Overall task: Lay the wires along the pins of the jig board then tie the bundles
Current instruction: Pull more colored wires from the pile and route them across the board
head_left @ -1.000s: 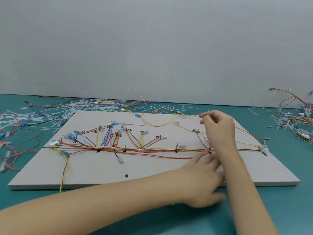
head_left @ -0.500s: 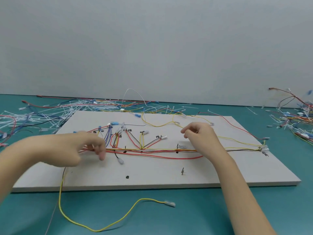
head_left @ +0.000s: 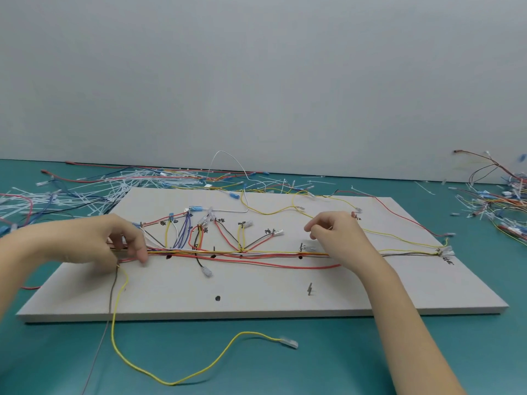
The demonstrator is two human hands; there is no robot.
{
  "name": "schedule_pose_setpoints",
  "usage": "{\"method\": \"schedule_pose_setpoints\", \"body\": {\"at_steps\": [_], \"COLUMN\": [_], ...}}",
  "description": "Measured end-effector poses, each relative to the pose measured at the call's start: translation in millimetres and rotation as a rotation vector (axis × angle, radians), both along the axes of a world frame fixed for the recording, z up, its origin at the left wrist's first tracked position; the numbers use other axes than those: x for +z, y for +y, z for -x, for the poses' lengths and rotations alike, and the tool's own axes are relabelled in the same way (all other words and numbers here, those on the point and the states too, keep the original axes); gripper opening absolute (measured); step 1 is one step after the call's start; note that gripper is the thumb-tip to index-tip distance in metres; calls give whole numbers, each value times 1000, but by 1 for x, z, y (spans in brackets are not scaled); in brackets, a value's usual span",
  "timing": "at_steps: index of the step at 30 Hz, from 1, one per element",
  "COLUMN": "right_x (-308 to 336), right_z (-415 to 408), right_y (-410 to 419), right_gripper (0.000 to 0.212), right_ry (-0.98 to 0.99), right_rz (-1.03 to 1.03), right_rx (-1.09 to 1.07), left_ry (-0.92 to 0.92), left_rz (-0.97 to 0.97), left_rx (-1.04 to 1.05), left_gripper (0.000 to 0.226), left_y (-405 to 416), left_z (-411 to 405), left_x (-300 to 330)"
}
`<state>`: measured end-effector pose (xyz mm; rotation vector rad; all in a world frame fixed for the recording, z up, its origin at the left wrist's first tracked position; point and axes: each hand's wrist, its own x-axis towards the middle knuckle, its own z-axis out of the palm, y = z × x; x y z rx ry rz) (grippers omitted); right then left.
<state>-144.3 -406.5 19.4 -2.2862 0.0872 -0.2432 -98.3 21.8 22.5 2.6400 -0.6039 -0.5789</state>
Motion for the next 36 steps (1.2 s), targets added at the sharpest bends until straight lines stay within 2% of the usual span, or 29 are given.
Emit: {"method": "schedule_pose_setpoints", "body": {"at_steps": [3, 6, 7, 10, 12, 14, 17, 18, 19, 22, 25, 28, 31, 36], "right_x": [-2, -3, -4, -9, -14, -17, -18, -19, -20, -21, -21, -23, -24, -23], "right_z": [-1, -1, -2, -3, -4, -5, -5, -5, -5, -5, -10, -18, -26, -24], "right_y": [1, 0, 1, 5, 10, 17, 21, 21, 21, 26, 39, 54, 57, 52], "right_gripper": [27, 25, 22, 11, 24, 26, 19, 19, 19, 27, 25, 19, 15, 11], "right_ry": [19, 20, 19, 30, 62, 68, 48, 40, 31, -49, -139, -107, -88, -147], "right_rz": [21, 34, 44, 194, 351, 402, 426, 425, 413, 305, 325, 428, 417, 429], "right_rx": [5, 2, 4, -5, 7, 16, -4, -2, 0, -1, 28, 72, 74, 130], "left_ry": [63, 63, -9, -325, -408, -422, -561, -639, -689, -611, -524, -483, -511, -414], "left_rz": [90, 276, 330, 375, 409, 353, 77, 42, 86, 285, 255, 339, 367, 379], "left_rx": [35, 142, 186, 266, 270, 242, 241, 274, 291, 193, 146, 194, 213, 221], "left_gripper": [44, 30, 23, 26, 19, 19, 15, 14, 18, 15, 20, 15, 16, 19], "left_y": [0, -14, -20, -43, -62, -76, -83, -84, -84, -87, -86, -83, -80, -77], "left_z": [0, 1, 2, 9, 18, 23, 27, 29, 30, 32, 32, 32, 31, 34], "left_x": [-3, -3, -4, -8, -9, -14, -19, -20, -19, -16, -17, -18, -14, -10]}}
